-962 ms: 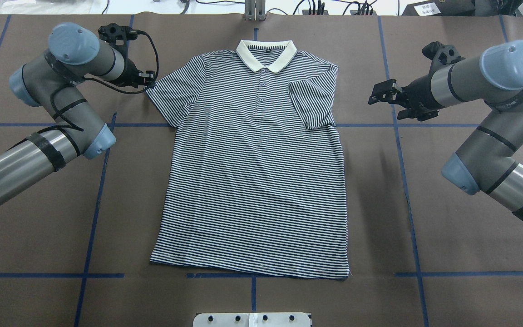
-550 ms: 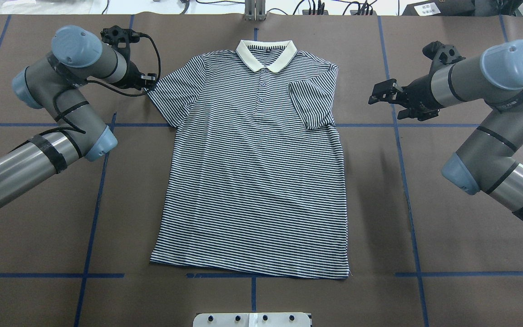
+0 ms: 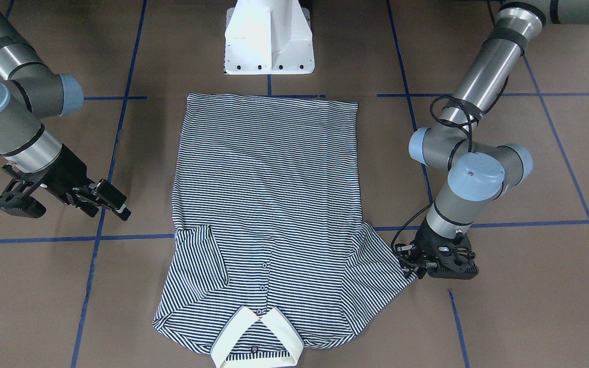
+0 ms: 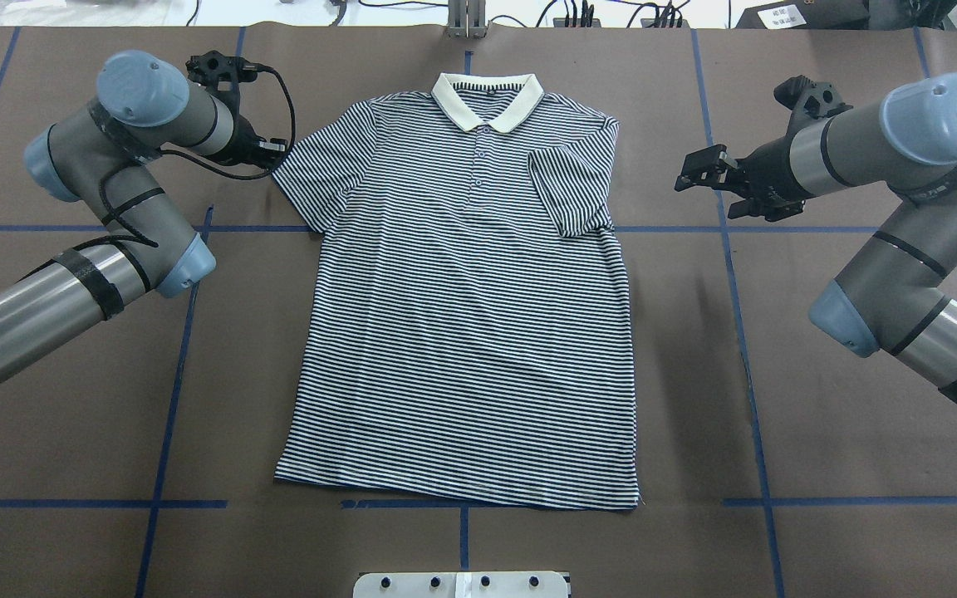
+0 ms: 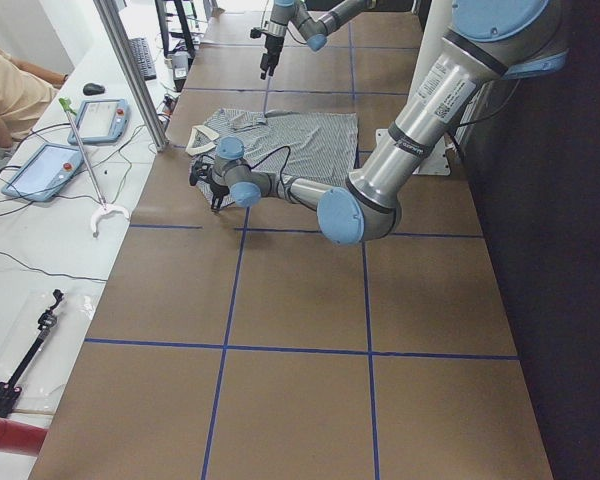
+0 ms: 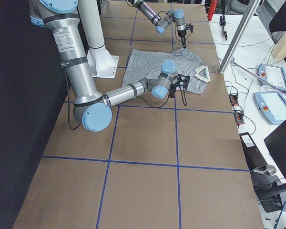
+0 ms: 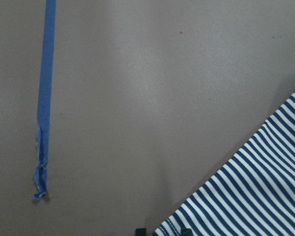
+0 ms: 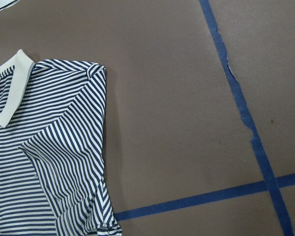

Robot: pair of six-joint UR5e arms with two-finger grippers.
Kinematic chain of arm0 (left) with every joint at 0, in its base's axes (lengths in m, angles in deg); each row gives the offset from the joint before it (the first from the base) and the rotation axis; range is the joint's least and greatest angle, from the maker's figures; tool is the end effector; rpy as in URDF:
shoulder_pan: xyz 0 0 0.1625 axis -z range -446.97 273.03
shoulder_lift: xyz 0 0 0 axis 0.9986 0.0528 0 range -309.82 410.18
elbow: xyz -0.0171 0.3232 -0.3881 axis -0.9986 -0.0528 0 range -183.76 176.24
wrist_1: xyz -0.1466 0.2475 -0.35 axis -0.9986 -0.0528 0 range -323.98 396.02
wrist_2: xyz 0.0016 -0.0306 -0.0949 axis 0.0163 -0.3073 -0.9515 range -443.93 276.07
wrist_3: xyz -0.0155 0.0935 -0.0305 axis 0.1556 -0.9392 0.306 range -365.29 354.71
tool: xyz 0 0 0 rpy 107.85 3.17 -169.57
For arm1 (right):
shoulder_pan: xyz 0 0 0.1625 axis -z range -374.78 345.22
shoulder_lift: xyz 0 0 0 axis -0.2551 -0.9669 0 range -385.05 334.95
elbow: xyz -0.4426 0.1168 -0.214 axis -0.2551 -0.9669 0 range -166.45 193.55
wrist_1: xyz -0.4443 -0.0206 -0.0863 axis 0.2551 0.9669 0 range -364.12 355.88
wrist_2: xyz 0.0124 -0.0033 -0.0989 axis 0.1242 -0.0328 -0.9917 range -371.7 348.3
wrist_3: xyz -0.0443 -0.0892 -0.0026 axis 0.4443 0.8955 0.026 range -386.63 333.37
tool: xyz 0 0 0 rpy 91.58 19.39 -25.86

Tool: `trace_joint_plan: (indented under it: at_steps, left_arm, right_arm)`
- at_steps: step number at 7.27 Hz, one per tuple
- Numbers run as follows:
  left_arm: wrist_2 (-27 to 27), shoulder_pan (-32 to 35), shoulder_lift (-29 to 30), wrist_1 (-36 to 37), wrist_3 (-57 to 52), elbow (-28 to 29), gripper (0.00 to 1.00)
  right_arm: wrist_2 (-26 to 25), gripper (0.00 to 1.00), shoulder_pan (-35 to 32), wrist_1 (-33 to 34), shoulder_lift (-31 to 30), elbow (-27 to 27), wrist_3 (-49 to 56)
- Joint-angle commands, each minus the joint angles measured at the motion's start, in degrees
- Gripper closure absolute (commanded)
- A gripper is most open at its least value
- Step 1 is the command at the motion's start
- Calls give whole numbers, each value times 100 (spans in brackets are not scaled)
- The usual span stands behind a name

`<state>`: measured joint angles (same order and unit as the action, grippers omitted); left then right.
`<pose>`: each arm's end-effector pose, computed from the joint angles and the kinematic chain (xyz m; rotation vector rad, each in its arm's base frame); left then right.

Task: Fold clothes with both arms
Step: 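Grasp the sleeve nearest the left gripper and fold it inward over the body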

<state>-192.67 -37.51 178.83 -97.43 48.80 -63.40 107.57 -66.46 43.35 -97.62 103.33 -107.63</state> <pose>0.4948 -0.7346 0.4747 0.3825 0.8635 -0.0710 -0.3617 -0.5940 0.4741 0.1153 -1.1182 0.3996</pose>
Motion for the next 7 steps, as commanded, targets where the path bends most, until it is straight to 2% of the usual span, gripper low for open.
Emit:
trace_joint_plan:
  at_steps: [1,2,4,5,6,7]
  left_arm:
    - [-7,11,11,-15,40,-187,100]
    - [-50,20,2,185,145,-754,100]
    - [-42,-137,264,293,882,-865,100]
    - [-16,-260,588,302,1058,-534,100]
    - [10,-435,1139,276,1373,130,100]
    - [220,-472,1371,267,1403,354,100]
  right_arm:
    - [0,0,0,-1,-4,5,-3]
    - [0,0,0,-1,-4,-4,-3]
    - [0,0,0,8,5,-4,-3]
    - [0,0,0,8,5,-13,-3]
    - [0,0,0,8,-3,-13,-12]
    - [-9,0,0,8,-12,-22,-12]
